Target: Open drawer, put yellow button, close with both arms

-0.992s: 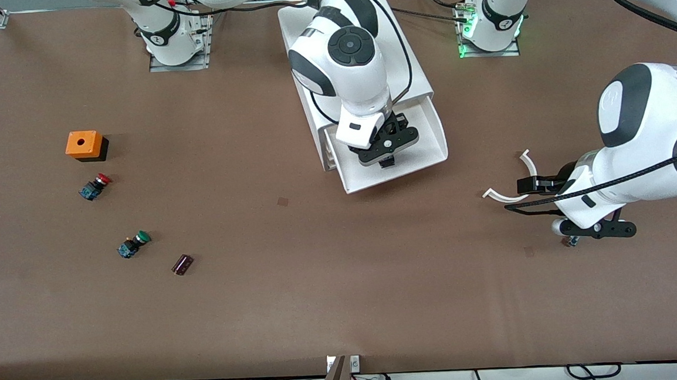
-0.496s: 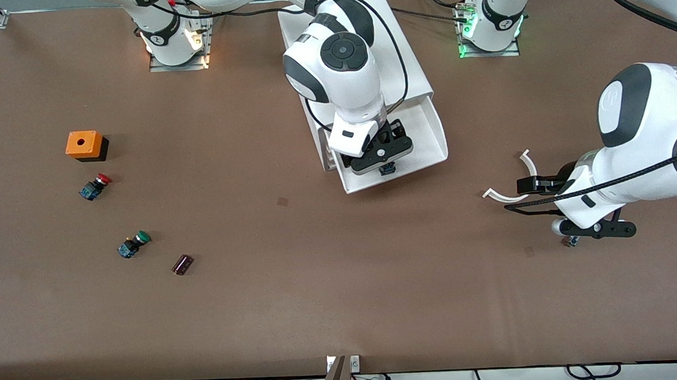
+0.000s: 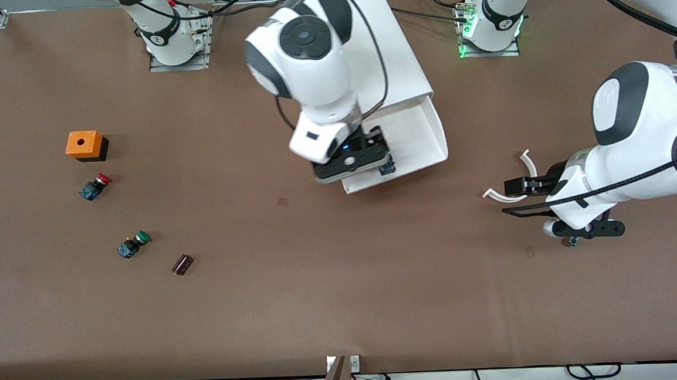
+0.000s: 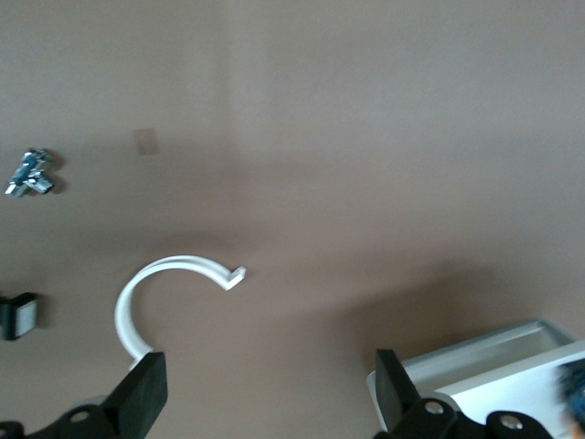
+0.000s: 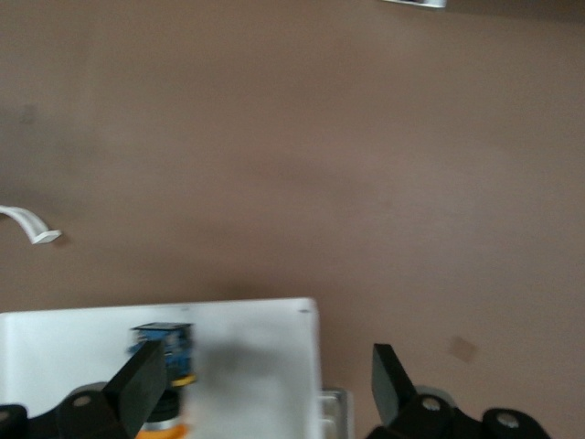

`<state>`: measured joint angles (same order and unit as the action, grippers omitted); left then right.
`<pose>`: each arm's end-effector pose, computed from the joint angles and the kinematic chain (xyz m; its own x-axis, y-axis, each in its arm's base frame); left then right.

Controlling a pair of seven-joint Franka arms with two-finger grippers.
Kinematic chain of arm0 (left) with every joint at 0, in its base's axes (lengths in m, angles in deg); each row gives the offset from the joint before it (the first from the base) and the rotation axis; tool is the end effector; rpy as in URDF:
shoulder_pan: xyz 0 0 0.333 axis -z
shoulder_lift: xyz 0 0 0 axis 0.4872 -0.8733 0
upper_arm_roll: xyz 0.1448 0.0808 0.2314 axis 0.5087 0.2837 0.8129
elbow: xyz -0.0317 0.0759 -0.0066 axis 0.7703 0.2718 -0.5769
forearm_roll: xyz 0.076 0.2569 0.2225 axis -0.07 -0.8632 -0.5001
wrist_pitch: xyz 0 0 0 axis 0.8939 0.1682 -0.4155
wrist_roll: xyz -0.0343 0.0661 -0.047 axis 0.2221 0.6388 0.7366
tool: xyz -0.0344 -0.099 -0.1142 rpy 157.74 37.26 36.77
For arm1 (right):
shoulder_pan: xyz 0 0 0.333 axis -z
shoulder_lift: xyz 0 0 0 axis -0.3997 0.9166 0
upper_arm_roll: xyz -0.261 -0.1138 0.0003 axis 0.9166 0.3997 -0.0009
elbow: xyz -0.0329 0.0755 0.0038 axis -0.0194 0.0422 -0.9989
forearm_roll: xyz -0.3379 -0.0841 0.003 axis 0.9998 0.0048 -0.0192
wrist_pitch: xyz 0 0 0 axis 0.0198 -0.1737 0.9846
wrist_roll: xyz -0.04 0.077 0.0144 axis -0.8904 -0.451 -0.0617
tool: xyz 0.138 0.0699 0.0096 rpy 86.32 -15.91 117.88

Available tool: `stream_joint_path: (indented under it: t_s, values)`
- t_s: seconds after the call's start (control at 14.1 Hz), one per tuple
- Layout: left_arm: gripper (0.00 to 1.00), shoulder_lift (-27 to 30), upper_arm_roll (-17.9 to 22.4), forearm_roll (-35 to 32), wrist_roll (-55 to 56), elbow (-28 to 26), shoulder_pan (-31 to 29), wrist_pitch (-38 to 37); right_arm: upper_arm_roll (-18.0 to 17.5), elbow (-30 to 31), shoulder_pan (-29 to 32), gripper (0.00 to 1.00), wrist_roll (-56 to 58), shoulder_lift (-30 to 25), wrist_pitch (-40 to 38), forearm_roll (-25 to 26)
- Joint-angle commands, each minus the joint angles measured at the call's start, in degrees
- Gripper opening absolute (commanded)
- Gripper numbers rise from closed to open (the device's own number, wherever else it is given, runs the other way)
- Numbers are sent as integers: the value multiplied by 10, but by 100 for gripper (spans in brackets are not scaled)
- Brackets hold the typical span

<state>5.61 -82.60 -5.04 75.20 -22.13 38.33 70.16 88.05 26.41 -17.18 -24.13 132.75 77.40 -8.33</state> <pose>0.6147 -0.1258 0.4044 0.9866 0.0226 -0.1615 0.0416 -0.9925 0.1149 0.5433 0.4625 0.4199 0.9726 0.1533 0.1746 0.1738 -0.9788 -0.1086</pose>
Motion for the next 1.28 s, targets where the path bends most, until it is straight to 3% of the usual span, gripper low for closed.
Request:
stream_joint_path:
  t_s: [0.0,0.21,0.57,0.71,0.85,1.2]
  values:
    - [100,-5,0,6,82,-6,47,44,9,23,52,100,21,-10,-29,21]
    - [100,-25,0,6,158,-21,82,104,36,79,83,100,77,-16,-79,79]
    - [100,-25,-1,6,225,-85,149,155,34,186,200,100,221,-76,-59,65]
    - [100,-21,-4,6,252,-103,157,157,34,223,240,100,230,-112,-59,31]
    - [100,-15,-25,7,266,-123,153,158,33,235,286,100,243,-137,-71,1]
    - [100,22,-47,11,270,-188,151,169,54,227,316,100,286,-185,-102,0]
